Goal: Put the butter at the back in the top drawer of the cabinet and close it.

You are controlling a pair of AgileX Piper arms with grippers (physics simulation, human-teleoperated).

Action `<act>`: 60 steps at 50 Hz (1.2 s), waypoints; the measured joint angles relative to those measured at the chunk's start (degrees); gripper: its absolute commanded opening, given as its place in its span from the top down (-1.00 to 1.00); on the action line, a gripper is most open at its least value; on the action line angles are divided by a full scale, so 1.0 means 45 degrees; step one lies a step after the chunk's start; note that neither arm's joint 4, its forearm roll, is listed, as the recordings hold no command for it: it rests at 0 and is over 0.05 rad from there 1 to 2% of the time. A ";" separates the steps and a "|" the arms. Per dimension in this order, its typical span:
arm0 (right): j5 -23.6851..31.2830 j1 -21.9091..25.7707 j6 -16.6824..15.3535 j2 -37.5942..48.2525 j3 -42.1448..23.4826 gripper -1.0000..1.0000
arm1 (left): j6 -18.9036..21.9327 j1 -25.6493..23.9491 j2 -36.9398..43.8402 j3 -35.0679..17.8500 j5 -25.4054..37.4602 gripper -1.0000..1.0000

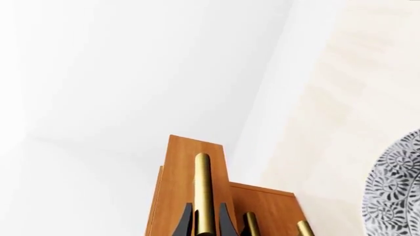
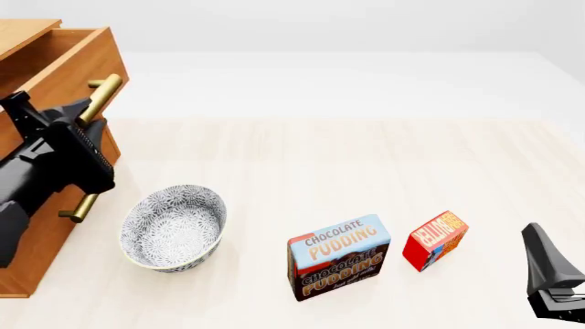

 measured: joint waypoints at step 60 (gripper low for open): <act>0.0000 0.0001 0.0000 0.0000 0.0000 -1.00 | -0.4614 -0.2110 -0.1386 -0.5139 1.0199 -1.00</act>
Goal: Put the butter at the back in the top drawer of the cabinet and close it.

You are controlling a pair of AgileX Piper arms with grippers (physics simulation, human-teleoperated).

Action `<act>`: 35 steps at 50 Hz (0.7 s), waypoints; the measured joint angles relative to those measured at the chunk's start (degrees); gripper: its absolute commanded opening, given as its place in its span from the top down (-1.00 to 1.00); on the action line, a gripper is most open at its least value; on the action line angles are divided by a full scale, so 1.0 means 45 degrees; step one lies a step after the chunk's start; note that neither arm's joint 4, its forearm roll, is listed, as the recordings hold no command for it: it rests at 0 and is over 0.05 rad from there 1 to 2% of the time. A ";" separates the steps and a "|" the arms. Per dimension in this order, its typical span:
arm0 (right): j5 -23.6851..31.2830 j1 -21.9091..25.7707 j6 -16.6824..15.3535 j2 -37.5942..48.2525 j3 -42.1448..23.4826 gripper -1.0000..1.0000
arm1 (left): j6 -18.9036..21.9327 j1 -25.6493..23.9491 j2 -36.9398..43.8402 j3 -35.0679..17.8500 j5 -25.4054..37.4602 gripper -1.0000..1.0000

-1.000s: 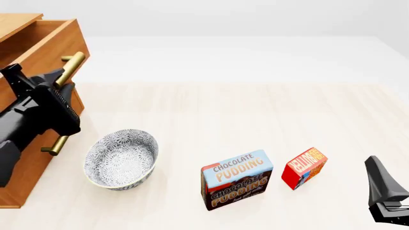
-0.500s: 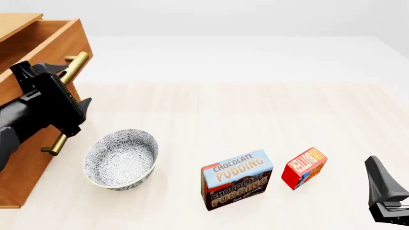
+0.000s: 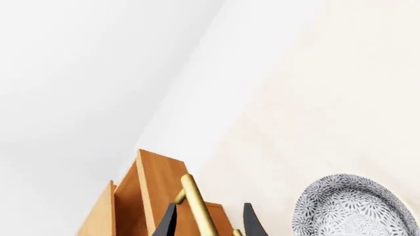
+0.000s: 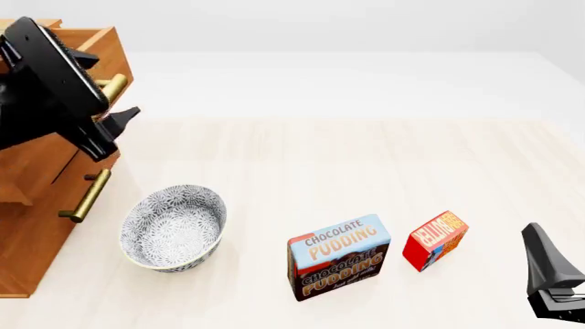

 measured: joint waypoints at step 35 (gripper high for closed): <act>0.0000 0.0000 0.0000 -0.0001 0.0000 -1.00 | -0.7696 -0.0134 0.2769 -1.0706 0.9222 -1.00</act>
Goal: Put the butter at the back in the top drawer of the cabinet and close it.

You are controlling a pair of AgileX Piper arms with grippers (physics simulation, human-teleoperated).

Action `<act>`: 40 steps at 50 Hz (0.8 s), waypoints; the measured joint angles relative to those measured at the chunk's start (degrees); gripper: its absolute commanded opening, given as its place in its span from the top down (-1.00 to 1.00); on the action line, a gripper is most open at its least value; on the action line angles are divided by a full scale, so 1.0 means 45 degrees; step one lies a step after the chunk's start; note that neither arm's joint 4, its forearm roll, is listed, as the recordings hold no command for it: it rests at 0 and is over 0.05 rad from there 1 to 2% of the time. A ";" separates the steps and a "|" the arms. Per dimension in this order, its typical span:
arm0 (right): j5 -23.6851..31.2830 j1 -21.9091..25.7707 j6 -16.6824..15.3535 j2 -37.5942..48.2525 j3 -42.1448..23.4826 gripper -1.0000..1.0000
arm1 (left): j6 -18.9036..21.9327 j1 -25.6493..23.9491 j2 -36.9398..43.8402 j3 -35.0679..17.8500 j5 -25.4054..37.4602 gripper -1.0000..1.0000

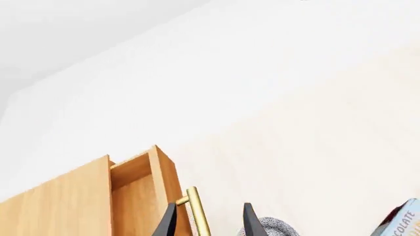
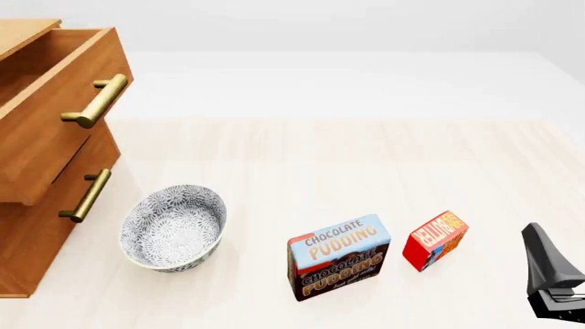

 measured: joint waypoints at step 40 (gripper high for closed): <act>0.0000 0.0000 0.0000 0.0001 0.0000 -1.00 | -0.2263 0.1846 -0.0301 -0.0762 0.2172 -1.00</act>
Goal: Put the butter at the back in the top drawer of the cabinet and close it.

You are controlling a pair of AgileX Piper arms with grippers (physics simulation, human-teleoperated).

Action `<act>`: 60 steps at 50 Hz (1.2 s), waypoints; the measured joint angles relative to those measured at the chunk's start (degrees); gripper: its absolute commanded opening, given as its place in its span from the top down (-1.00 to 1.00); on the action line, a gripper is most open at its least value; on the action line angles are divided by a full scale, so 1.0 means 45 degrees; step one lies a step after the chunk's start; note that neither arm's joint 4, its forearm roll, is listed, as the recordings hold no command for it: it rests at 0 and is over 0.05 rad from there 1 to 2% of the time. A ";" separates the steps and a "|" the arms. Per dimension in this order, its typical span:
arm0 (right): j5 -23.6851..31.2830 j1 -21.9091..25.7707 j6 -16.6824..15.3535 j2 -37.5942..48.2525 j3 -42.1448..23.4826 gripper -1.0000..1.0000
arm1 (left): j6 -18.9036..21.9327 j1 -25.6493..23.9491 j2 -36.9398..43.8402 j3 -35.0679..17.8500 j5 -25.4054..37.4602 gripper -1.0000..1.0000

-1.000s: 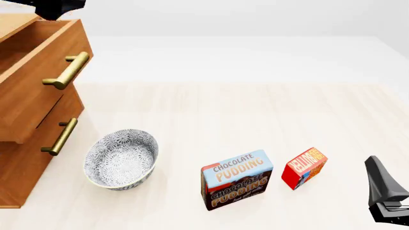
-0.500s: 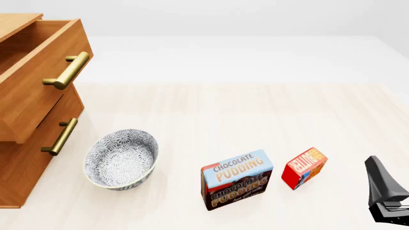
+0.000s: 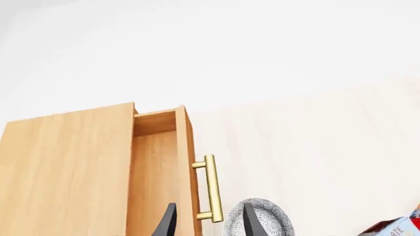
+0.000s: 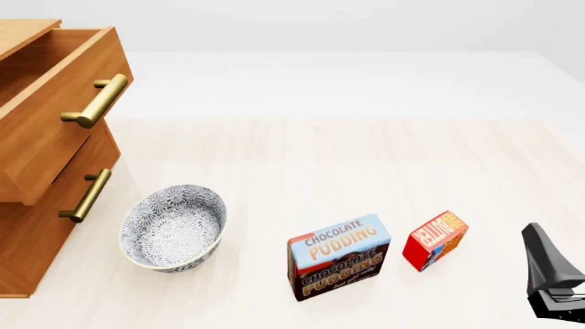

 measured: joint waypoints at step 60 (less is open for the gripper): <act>0.0000 -0.0001 0.0000 0.0000 0.0000 -1.00 | -0.1639 -0.0025 0.1236 0.1360 -0.0768 -1.00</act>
